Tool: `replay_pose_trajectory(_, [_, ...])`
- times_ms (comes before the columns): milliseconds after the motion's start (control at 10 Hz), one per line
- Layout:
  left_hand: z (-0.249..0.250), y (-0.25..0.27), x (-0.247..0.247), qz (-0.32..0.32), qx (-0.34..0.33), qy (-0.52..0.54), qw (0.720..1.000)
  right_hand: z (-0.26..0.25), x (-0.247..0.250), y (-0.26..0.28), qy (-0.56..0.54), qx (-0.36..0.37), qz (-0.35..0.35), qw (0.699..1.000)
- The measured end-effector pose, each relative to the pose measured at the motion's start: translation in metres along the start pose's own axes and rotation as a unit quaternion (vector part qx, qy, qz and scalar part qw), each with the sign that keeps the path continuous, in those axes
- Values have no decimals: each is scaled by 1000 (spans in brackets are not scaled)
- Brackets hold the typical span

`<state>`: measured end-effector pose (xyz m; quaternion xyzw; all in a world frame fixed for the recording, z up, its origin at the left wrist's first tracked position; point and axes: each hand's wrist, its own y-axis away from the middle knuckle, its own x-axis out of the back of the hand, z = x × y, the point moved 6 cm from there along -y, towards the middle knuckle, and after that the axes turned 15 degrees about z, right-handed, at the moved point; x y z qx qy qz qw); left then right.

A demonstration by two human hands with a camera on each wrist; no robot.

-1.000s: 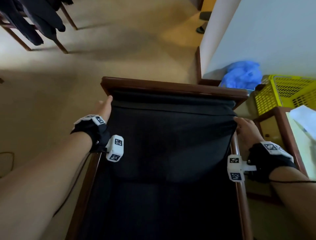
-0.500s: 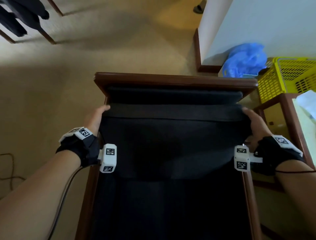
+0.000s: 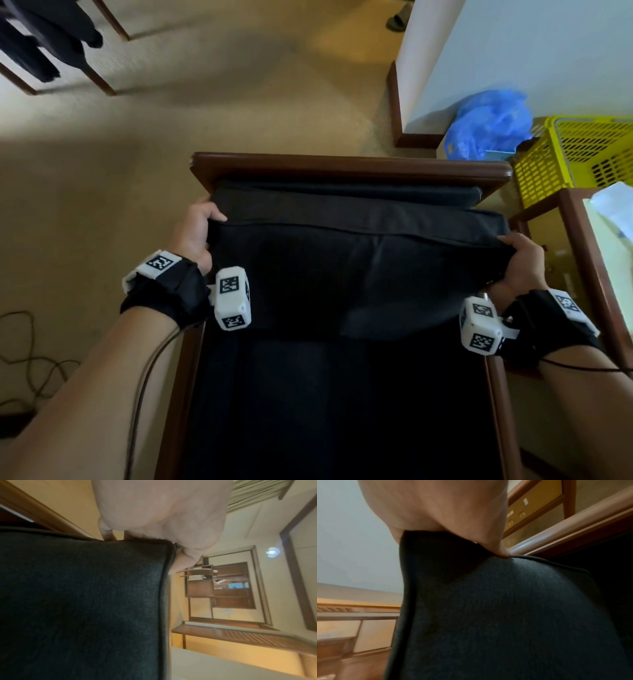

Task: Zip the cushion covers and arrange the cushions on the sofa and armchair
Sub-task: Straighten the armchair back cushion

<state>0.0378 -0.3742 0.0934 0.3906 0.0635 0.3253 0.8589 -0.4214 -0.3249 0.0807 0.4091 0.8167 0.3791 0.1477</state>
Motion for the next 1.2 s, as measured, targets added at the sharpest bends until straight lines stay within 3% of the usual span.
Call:
replay_pose_trajectory(100, [22, 2, -8, -26, -58, 30, 998, -14, -8, -1, -72, 34, -42, 996])
replay_pose_trajectory(200, [10, -7, -1, -19, -43, 51, 998, -13, -13, -6, -82, 92, -21, 992])
replay_pose_trajectory(300, [-23, -19, 23, -21, 18, 31, 999, 7, -4, -17, -79, 121, 7, 990])
replay_pose_trajectory(400, [-40, -24, 23, -24, 59, 73, 995, 18, 11, -25, -61, 94, 5, 994])
replay_pose_trajectory(500, [-44, -23, 16, -2, 55, 64, 996, 15, 18, -27, -66, 120, 25, 990])
replay_pose_trajectory(600, [-41, -22, 7, -25, 50, 61, 997, 1, 15, -31, -81, 194, 103, 972])
replay_pose_trajectory(700, [-37, -22, 4, -37, 12, 28, 999, 5, 13, -47, -82, 209, 163, 961])
replay_pose_trajectory(800, [-40, -35, 16, -48, -18, -45, 998, 8, 3, -50, -9, 239, 173, 956])
replay_pose_trajectory(900, [-40, -43, 26, -68, -48, -141, 987, 4, -6, -27, 35, 232, 134, 963])
replay_pose_trajectory(1000, [-49, -31, 33, -36, -67, -175, 982, 8, -2, -14, 54, 222, 111, 967])
replay_pose_trajectory(1100, [-76, -17, 50, -3, -102, -222, 970, 22, 10, 7, -21, 145, 57, 988])
replay_pose_trajectory(1200, [-141, -18, 92, -2, -124, -335, 934, 63, 50, 16, 25, 88, 69, 993])
